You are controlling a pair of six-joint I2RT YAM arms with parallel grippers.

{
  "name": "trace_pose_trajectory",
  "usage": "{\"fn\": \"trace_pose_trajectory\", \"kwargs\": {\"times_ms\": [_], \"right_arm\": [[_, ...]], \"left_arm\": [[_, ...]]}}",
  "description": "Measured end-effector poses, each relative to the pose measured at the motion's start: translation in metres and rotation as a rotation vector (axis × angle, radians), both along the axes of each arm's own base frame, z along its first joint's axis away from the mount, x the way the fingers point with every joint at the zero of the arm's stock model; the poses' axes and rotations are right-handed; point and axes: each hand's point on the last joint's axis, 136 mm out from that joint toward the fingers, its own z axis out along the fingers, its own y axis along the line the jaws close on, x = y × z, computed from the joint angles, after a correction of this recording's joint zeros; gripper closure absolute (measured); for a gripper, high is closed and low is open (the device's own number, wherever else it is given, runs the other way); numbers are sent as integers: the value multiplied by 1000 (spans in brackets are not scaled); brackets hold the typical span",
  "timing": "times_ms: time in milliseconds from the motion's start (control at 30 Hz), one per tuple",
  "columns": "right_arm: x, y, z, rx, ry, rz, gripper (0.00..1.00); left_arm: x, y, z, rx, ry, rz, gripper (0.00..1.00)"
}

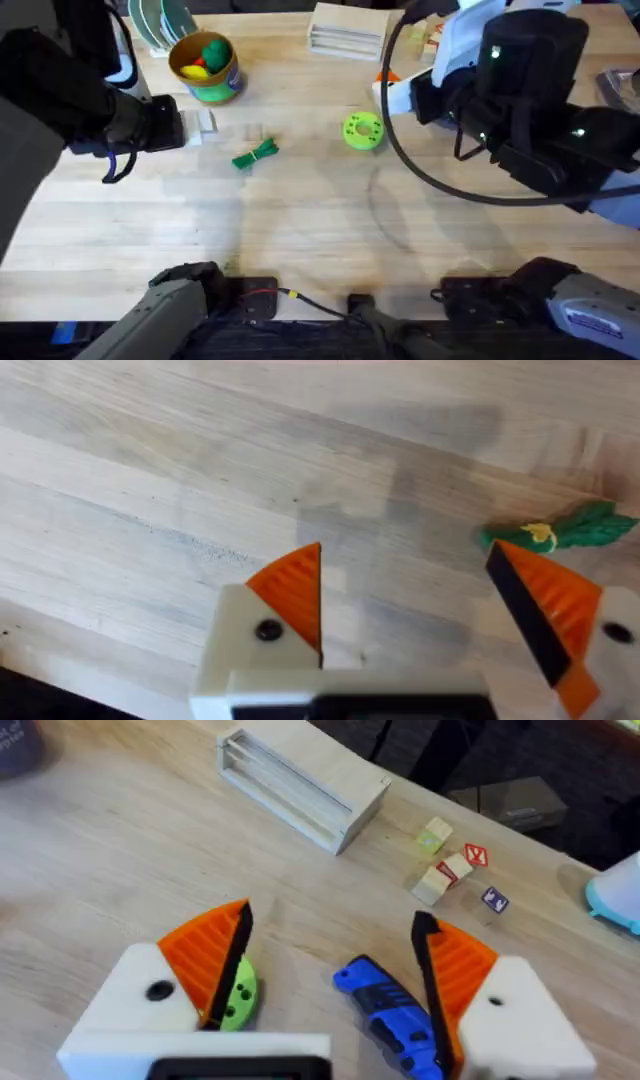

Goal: Pick up the gripper from the table and insert it into the empty holder that is missing its gripper. Then pick up a screw, insert it into the mounting hole, and use the screwdriver to tighten it. Finally, clean up the table by picking up the vegetable and placing it into the bucket.

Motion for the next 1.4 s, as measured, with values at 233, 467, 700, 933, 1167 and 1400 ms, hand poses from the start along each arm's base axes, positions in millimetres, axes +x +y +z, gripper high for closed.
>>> {"fn": "trace_pose_trajectory", "kwargs": {"times_ms": [233,467,700,933,1167,1400], "right_arm": [[-1,-1,-3,-6,11,0,10],[-1,-1,-3,-6,12,0,10],[-3,-2,-7,-15,26,0,10],[-5,-3,-10,-24,42,0,11],[-5,-3,-10,-24,42,0,10],[-5,-3,-11,-25,43,0,10]], "left_arm": [[5,10,-22,-13,76,31,8],[11,13,-31,-18,99,38,8],[15,13,-31,-11,89,21,8],[26,-2,-30,-68,58,-93,8],[34,-55,-27,-264,3,-412,8],[34,-79,-31,-287,4,-665,6]]}}
